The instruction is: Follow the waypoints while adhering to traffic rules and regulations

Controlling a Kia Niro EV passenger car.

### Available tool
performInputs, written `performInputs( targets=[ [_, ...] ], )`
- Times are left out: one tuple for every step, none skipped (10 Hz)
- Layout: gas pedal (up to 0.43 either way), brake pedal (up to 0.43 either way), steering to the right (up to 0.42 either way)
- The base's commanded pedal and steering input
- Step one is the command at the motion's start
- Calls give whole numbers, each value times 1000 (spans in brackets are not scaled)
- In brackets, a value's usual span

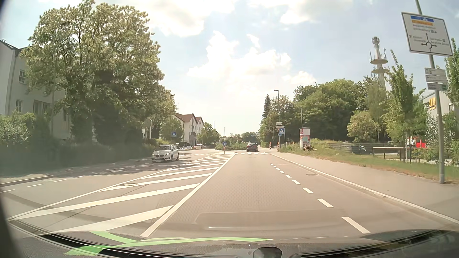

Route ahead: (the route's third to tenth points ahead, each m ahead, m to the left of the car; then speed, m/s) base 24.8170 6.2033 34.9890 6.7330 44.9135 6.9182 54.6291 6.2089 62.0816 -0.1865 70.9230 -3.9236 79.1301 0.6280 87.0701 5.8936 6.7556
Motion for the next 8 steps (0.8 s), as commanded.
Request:
performInputs(
  targets=[
    [110, 0, 0],
    [110, 0, -1],
    [110, 0, -2],
    [110, 0, -3],
    [110, 0, -3],
    [110, 0, -3],
    [110, 0, -3],
    [110, 0, -3]
  ],
)
